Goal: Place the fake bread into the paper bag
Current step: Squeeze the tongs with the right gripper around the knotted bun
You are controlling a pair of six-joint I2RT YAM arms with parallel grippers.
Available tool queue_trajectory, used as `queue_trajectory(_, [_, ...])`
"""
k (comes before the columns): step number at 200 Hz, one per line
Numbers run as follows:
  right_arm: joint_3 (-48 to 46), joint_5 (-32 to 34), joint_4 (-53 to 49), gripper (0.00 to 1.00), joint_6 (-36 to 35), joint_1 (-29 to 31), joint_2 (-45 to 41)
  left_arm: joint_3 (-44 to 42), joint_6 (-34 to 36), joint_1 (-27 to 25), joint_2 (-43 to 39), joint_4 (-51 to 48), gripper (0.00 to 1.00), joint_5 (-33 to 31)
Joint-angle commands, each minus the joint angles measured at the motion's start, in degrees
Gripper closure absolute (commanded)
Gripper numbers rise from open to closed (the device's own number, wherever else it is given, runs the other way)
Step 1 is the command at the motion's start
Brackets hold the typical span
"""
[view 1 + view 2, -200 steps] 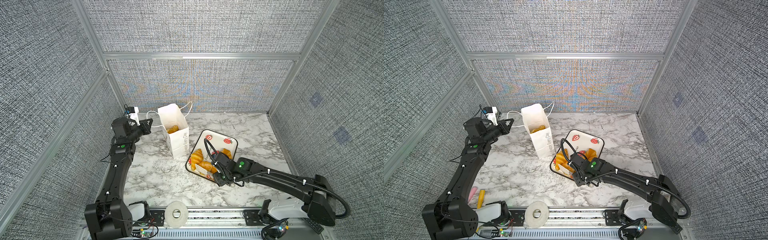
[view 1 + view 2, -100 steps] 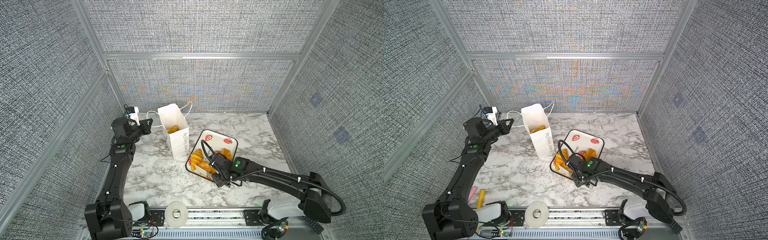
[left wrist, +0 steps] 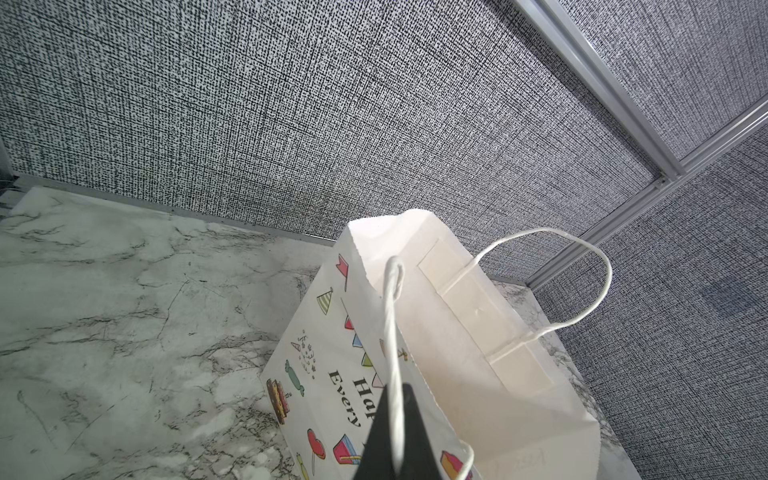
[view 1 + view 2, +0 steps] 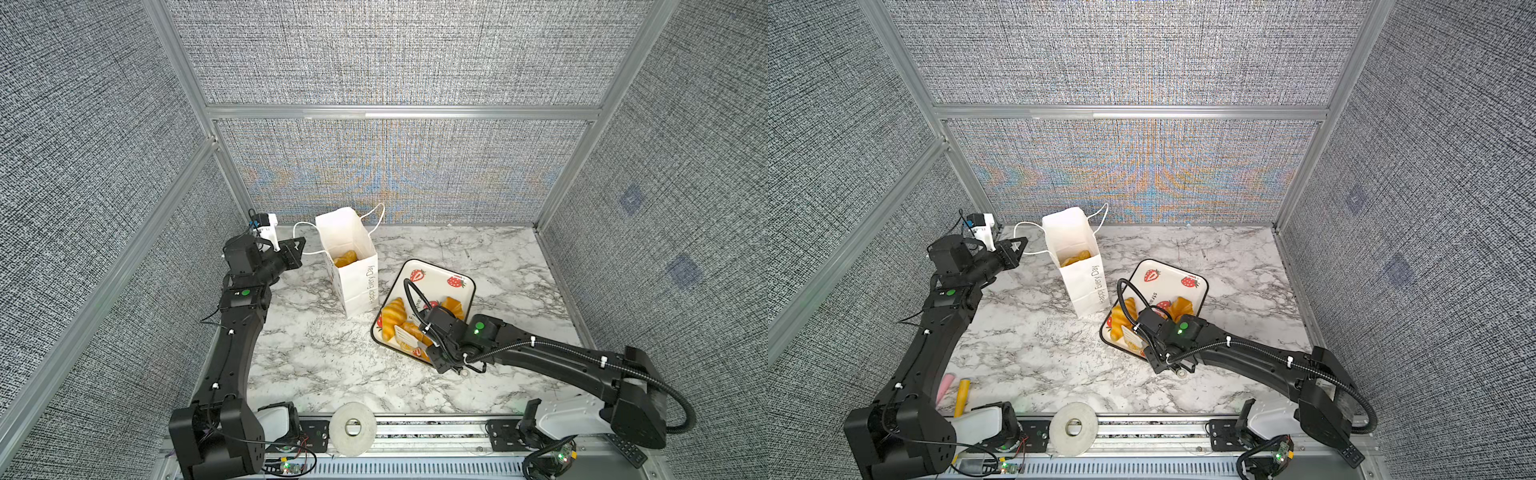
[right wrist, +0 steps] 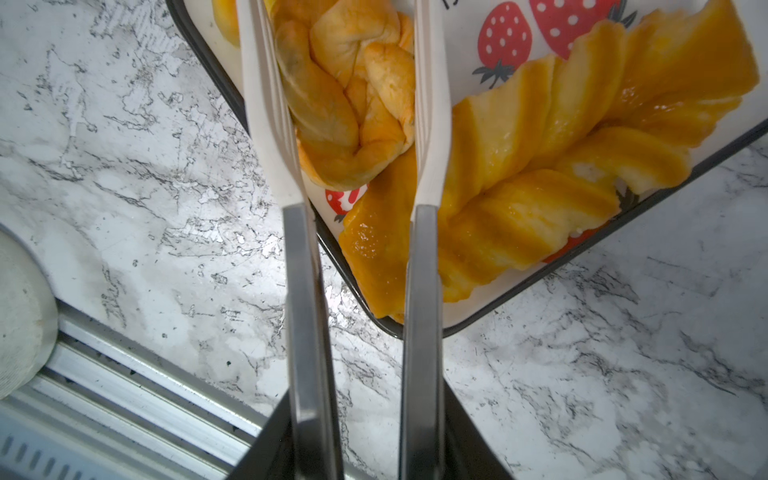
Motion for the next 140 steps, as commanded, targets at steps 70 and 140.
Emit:
queue_trajectory(70, [0.26,4.52,0.49,0.60,1.42,0.06,-6.32,-0.17,0.05,-0.02,0.35,1.16,1.00,0.67])
queue_trajectory(140, [0.99,8.35,1.87,0.60,2.28,0.05,-8.60,-0.16,0.04,-0.03,0.42,1.18,1.00,0.67])
